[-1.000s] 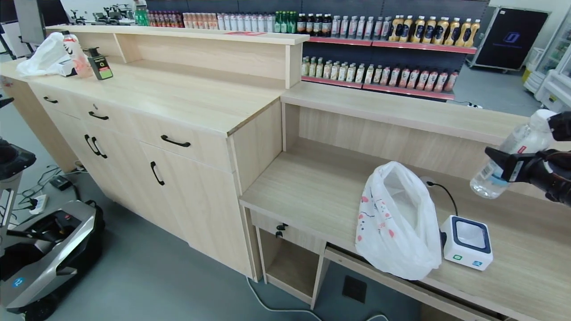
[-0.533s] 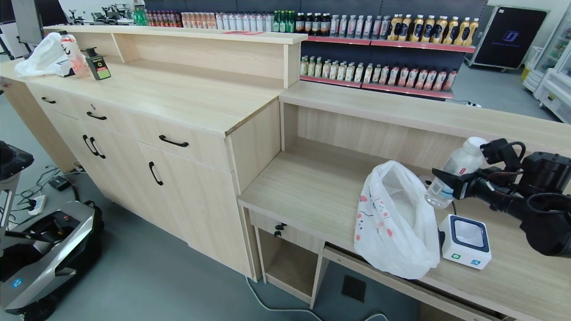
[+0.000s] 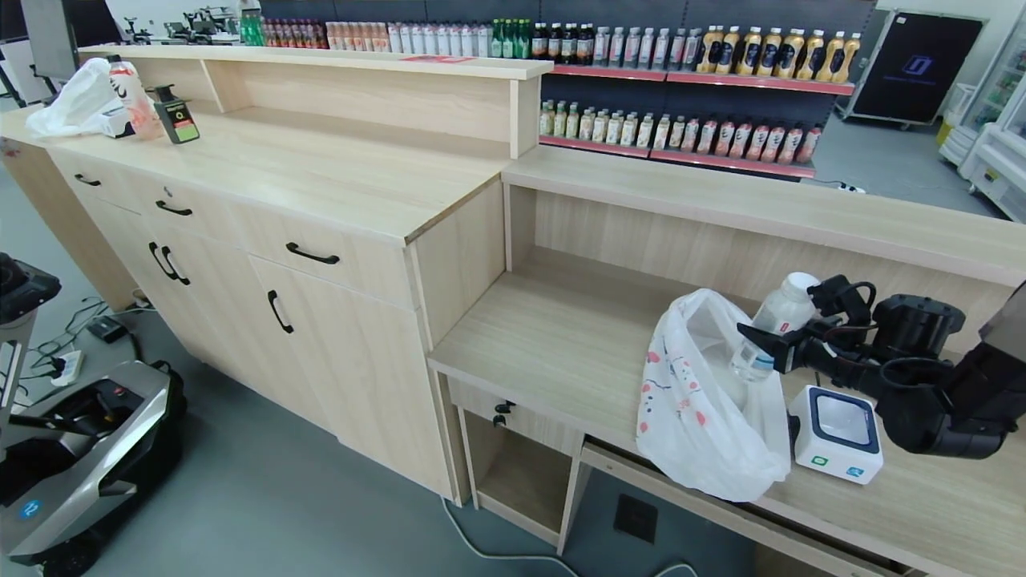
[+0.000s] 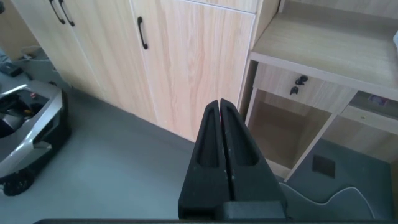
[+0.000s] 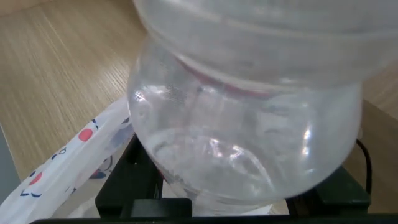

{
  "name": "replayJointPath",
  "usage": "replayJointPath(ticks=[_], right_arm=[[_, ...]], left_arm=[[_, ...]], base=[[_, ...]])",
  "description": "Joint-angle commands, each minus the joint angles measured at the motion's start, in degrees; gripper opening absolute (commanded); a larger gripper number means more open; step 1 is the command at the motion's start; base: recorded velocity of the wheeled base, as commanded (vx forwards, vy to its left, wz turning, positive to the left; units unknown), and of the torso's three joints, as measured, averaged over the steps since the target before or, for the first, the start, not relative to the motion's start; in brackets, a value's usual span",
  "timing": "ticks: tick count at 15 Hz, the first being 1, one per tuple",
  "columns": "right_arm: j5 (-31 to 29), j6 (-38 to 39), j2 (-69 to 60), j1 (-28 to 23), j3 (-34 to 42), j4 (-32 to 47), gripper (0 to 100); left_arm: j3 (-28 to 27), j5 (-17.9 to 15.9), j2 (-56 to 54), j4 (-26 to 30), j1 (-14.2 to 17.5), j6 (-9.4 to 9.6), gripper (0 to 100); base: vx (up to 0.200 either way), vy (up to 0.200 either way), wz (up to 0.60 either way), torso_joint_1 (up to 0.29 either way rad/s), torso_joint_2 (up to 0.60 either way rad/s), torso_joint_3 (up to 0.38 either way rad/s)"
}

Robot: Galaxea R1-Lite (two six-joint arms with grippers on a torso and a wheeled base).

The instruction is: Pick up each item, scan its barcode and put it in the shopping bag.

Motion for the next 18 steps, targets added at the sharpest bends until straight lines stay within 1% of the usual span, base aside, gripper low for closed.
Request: replayJointPath(ticks=[1, 4, 6, 11, 18], right_arm=[[0.1, 0.0, 3.4, 0.5, -1.5, 0.0, 0], [0.3, 0.1, 6.7, 1.9, -5.5, -0.1, 0], [2.3, 0.1, 9.0, 2.2, -9.2, 0.0, 0], [3.5, 0.0, 13.1, 2.8, -13.1, 0.0, 0], [3.4, -1.5, 15.1, 3.3, -13.2, 0.0, 0]], left_arm=[[0.0, 0.0, 0.0, 0.0, 0.0, -0.05, 0], [0.0, 0.0, 0.0, 0.0, 0.0, 0.04, 0], [0.0, 0.0, 0.0, 0.0, 0.0, -0.05, 0], [0.0, 0.0, 0.0, 0.0, 0.0, 0.04, 0], [0.0, 0.0, 0.0, 0.0, 0.0, 0.04, 0]], base=[[0.0, 0.0, 0.0, 0.0, 0.0, 0.0], [0.0, 0.0, 0.0, 0.0, 0.0, 0.0], [0.0, 0.0, 0.0, 0.0, 0.0, 0.0], [0.0, 0.0, 0.0, 0.0, 0.0, 0.0], [0.0, 0.0, 0.0, 0.0, 0.0, 0.0]])
